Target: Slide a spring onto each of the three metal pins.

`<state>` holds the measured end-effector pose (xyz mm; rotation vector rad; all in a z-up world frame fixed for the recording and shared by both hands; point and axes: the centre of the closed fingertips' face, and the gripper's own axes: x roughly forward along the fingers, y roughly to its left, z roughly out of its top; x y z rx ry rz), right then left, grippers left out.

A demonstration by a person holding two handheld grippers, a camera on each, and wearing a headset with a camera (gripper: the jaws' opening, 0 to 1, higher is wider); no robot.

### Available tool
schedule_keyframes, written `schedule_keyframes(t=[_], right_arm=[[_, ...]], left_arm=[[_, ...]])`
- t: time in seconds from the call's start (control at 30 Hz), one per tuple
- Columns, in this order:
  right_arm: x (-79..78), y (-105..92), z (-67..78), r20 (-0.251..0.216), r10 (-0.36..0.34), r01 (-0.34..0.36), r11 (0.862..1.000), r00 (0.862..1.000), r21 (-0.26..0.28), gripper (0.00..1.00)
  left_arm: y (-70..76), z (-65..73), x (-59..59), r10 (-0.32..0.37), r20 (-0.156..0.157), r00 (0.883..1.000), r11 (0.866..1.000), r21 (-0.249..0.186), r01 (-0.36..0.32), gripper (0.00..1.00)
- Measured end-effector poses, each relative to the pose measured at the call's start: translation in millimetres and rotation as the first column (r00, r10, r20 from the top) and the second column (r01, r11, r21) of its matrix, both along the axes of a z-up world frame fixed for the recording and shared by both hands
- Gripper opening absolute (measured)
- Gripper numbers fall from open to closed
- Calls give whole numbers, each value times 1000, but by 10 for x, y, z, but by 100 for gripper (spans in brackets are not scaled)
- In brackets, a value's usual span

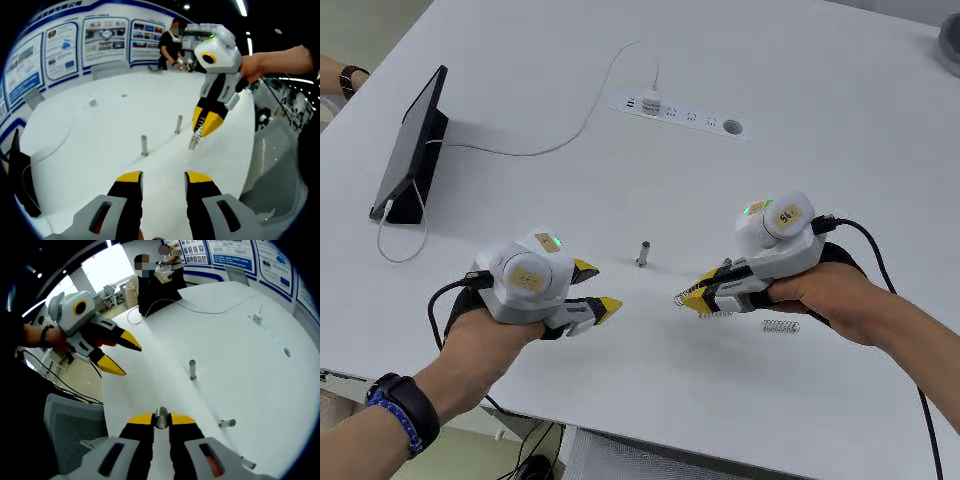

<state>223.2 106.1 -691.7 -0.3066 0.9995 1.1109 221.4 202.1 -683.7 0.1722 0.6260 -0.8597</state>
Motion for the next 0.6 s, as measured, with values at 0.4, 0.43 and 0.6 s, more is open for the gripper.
schedule_keyframes(t=[0.4,0.43,0.6], right_arm=[[238,16,-45,10,10,-10,999,1000,-40,12],[255,20,-48,11,12,-11,999,1000,-42,12],[346,55,-52,19,20,-19,999,1000,-49,12]], left_arm=[[170,-24,65,87,-12,996,996,1,-87,47],[181,-30,68,90,-16,996,996,-1,-90,49],[227,-42,64,104,-18,994,995,-2,-104,52]])
